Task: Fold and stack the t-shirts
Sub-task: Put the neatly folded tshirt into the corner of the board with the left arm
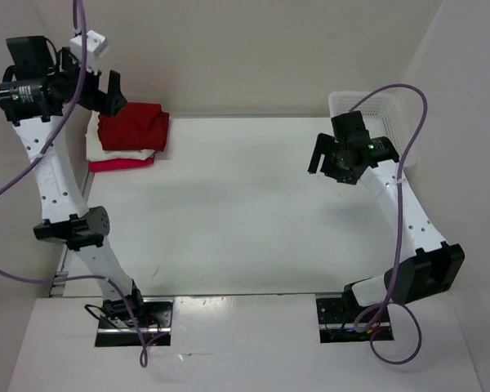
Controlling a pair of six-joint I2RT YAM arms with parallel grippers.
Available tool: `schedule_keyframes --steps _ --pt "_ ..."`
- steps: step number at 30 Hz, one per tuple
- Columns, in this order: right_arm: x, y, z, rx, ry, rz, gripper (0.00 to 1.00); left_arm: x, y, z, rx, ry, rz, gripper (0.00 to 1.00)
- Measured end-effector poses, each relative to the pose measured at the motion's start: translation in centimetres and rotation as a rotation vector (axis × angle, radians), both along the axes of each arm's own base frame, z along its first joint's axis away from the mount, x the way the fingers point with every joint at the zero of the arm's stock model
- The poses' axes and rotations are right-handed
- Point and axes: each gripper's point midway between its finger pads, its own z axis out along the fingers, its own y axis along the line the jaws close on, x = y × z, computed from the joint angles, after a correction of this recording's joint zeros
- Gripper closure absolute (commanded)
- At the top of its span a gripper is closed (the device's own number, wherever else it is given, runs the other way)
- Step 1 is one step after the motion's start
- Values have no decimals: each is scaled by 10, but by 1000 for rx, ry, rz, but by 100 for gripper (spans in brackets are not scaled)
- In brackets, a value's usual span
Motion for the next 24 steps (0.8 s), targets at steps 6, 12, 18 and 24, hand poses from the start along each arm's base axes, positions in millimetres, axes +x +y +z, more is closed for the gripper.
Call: schedule_keyframes --steps 6,12,18,24 --pt "-21 -13 0 9 -35 0 1 -60 -46 -118 -79 309 -172 0" --pt "-22 -10 18 57 -111 16 1 -148 -168 -287 29 683 -486 0" --pt "-20 -11 21 70 -129 10 1 -187 -210 -317 179 646 -596 0" --pt "-24 -9 9 77 -98 11 1 -176 -222 -303 214 529 -593 0"
